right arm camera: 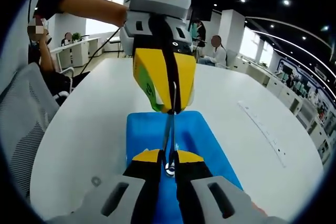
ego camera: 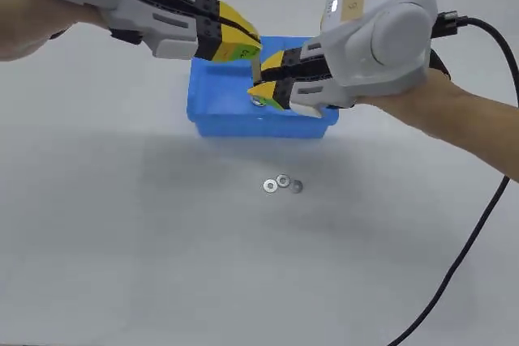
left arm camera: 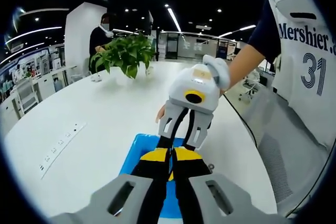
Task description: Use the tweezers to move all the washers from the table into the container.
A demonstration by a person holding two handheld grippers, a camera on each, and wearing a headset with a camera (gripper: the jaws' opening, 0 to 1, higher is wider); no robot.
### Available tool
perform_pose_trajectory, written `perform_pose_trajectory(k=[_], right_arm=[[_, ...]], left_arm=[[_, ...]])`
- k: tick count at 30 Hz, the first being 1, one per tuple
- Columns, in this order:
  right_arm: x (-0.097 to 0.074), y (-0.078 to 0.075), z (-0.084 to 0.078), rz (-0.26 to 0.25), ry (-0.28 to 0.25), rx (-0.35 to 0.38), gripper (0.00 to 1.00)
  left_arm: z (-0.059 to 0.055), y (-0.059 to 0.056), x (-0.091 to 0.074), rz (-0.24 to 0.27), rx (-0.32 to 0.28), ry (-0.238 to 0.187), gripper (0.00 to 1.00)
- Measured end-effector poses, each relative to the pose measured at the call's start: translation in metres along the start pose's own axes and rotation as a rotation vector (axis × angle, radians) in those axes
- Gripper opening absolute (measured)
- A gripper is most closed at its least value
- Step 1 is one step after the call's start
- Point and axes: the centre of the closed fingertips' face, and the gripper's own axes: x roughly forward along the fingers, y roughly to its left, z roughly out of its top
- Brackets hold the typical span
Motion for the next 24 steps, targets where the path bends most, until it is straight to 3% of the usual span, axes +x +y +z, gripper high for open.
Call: perform_pose_trajectory(k=[14,24], right_arm=[[0.002,0.001,-0.004,-0.006,0.01,0.012,0.11],[-0.007,0.002,0.008,-0.031,-0.008,0.001,0.12]], left_arm=[[-0.004,0.0,0.003,-0.006,-0.013,0.01,0.06],[0.01,-0.007,-0.001,0.0,0.008,-0.01,0.06]])
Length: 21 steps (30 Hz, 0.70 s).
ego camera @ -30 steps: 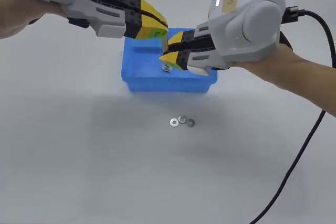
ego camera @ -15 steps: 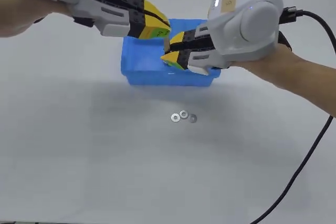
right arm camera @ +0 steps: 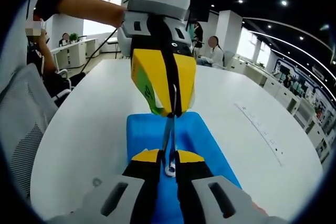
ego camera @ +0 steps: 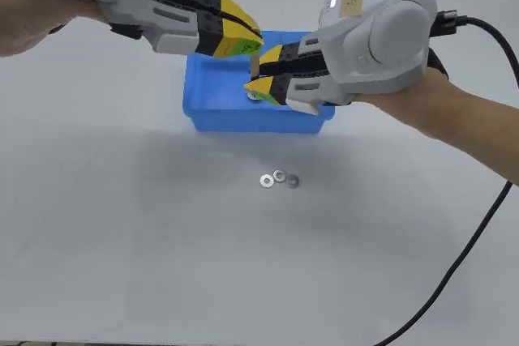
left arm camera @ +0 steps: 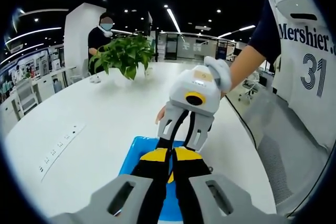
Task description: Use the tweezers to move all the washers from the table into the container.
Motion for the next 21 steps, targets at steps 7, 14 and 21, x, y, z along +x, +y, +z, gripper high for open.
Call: perform_pose_trajectory(k=[7,14,21], right_arm=[[-0.01,0.001,0.013,-0.018,-0.016,-0.014,0.12],[-0.017,0.01,0.025,-0.021,-0.024,-0.037,0.12],[-0.029,0.023,0.036,-0.015,-0.038,-0.056,0.12]], left_arm=[[0.013,-0.007,-0.007,0.008,0.018,-0.017,0.06],[0.023,-0.017,-0.016,0.015,0.03,-0.025,0.06],[0.033,-0.035,-0.024,0.002,0.059,-0.02,0.06]])
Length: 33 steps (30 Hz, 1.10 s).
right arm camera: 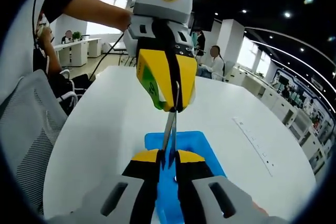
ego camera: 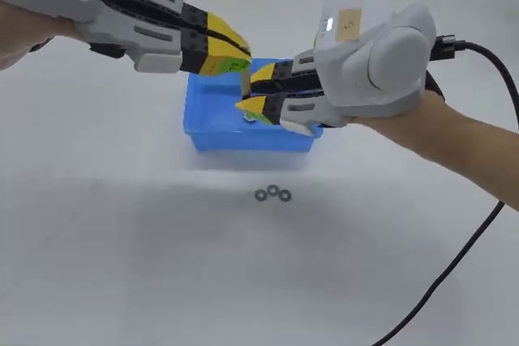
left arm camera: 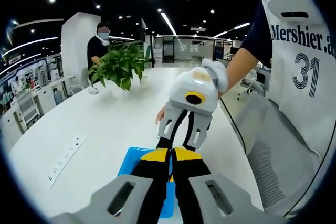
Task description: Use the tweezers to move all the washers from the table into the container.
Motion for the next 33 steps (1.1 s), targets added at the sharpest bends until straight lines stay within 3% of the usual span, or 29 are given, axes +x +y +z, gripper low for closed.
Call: perform_pose_trajectory(k=[16,28,33], right_arm=[[-0.025,0.034,0.006,0.003,0.003,-0.018,0.13],[-0.033,0.066,-0.006,0.013,0.019,0.014,0.12],[-0.034,0.077,-0.012,0.019,0.027,0.033,0.12]], left_arm=[[0.013,-0.04,0.002,-0.014,0.031,-0.009,0.06],[0.007,-0.07,0.01,-0.045,0.036,0.0,0.05],[0.002,-0.082,0.013,-0.048,0.009,-0.013,0.06]])
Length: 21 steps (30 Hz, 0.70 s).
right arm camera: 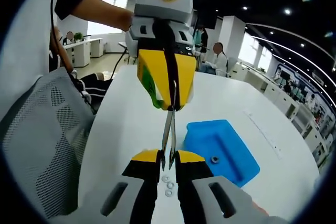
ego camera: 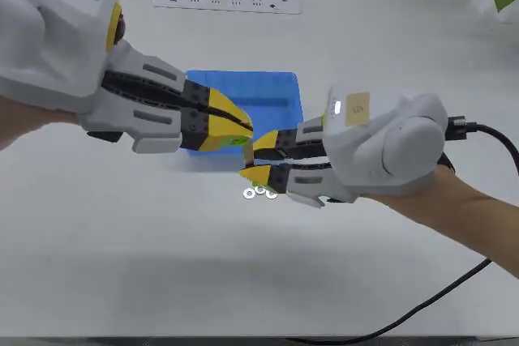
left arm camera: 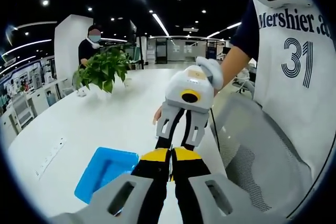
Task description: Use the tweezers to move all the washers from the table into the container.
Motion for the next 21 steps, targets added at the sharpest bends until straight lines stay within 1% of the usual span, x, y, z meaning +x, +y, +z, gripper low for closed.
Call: perform_pose_trajectory(k=[7,9,12,15,18,21], right_arm=[[0.0,0.009,-0.009,0.004,0.006,0.026,0.12],[0.001,0.011,-0.012,0.006,0.009,0.028,0.12],[0.002,0.012,-0.016,0.001,0.014,0.045,0.12],[0.003,0.013,-0.02,-0.001,0.023,0.055,0.12],[0.007,0.014,-0.025,0.005,0.028,0.062,0.12],[0.011,0.013,-0.03,0.001,0.037,0.062,0.12]], left_arm=[[-0.007,-0.008,0.005,0.01,-0.042,-0.02,0.06],[-0.004,-0.015,0.012,0.015,-0.049,-0.019,0.06],[-0.003,-0.02,0.017,0.016,-0.046,-0.026,0.06],[-0.007,-0.021,0.021,0.02,-0.05,-0.029,0.06],[-0.012,-0.019,0.023,0.029,-0.059,-0.022,0.06],[-0.016,-0.021,0.026,0.029,-0.062,-0.015,0.06]])
